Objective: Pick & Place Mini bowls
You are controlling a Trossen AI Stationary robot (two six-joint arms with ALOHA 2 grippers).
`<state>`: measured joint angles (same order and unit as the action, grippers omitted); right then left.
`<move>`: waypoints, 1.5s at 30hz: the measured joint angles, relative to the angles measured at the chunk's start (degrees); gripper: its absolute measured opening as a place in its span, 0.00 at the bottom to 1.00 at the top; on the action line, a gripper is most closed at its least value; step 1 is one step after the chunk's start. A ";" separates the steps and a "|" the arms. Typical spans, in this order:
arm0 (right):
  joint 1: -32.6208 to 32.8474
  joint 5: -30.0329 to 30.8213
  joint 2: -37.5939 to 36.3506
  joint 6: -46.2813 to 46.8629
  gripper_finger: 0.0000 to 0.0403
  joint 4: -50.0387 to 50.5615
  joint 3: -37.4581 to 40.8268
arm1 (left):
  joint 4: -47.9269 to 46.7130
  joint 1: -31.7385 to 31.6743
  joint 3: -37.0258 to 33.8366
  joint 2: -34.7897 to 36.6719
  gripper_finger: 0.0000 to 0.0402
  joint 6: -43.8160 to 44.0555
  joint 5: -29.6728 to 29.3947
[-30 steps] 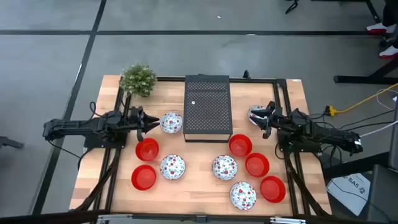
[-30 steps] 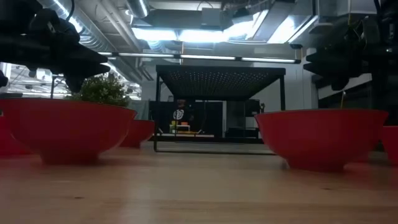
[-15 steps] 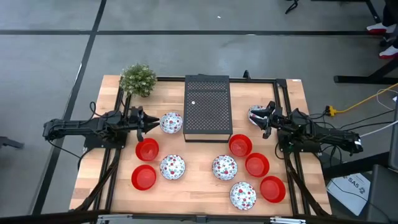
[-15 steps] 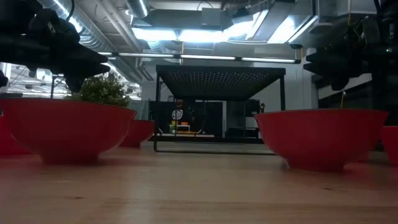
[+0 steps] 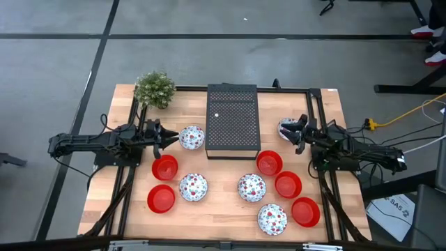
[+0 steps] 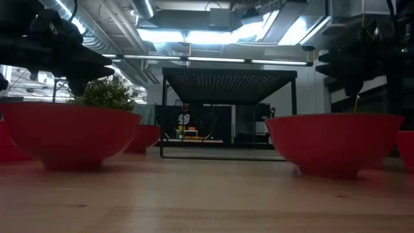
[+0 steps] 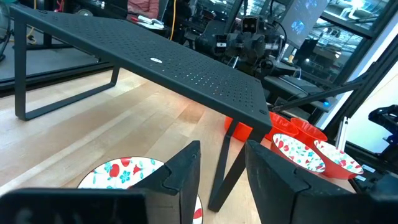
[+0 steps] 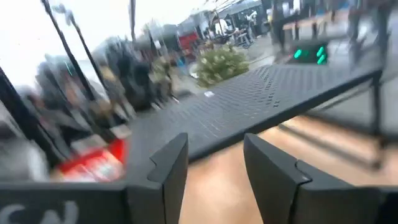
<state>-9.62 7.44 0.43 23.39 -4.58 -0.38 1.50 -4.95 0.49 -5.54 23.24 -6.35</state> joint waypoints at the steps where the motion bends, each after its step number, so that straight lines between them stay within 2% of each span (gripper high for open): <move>1: -0.01 -0.46 -0.03 6.64 0.39 -0.88 0.00 | 0.02 0.00 0.02 0.00 0.30 0.00 0.00; 4: 0.02 0.84 -0.04 27.49 0.39 -1.98 0.00 | 0.00 0.02 0.02 -0.02 0.30 0.00 0.00; 7: 0.02 4.70 -0.04 40.30 0.39 -1.65 0.00 | 0.02 0.02 0.00 0.00 0.31 0.00 0.00; 11: -0.01 10.09 -0.04 44.90 0.39 -1.99 0.00 | 0.02 0.00 0.00 -0.02 0.30 0.01 0.01; 14: -0.01 9.93 0.08 46.71 0.39 -1.98 0.00 | 0.02 0.01 0.01 0.00 0.30 0.00 0.00; 21: 0.01 -7.59 2.43 38.10 0.39 -1.84 0.00 | 0.02 0.02 0.01 0.00 0.31 0.01 0.02; 23: 0.02 -10.67 3.77 36.90 0.39 -0.41 -0.62 | 0.02 0.00 0.02 0.00 0.30 0.00 0.01; 27: 0.02 -12.12 7.83 34.43 0.39 4.50 -5.57 | 0.01 0.01 0.01 -0.02 0.29 0.00 0.01; 32: 0.02 -12.16 16.15 27.13 0.39 12.42 -17.45 | 0.02 0.00 0.02 -0.02 0.30 0.01 0.02; 38: 0.78 -13.36 30.75 22.16 0.39 24.22 -34.07 | 0.02 0.02 0.02 0.00 0.29 0.00 0.01; 45: 6.68 -15.18 47.91 19.39 0.39 31.64 -50.44 | 0.02 0.00 0.01 0.00 0.31 0.02 0.01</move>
<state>-2.94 -7.75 48.33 42.78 27.06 -50.82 1.52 -4.95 0.50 -5.54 23.26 -6.33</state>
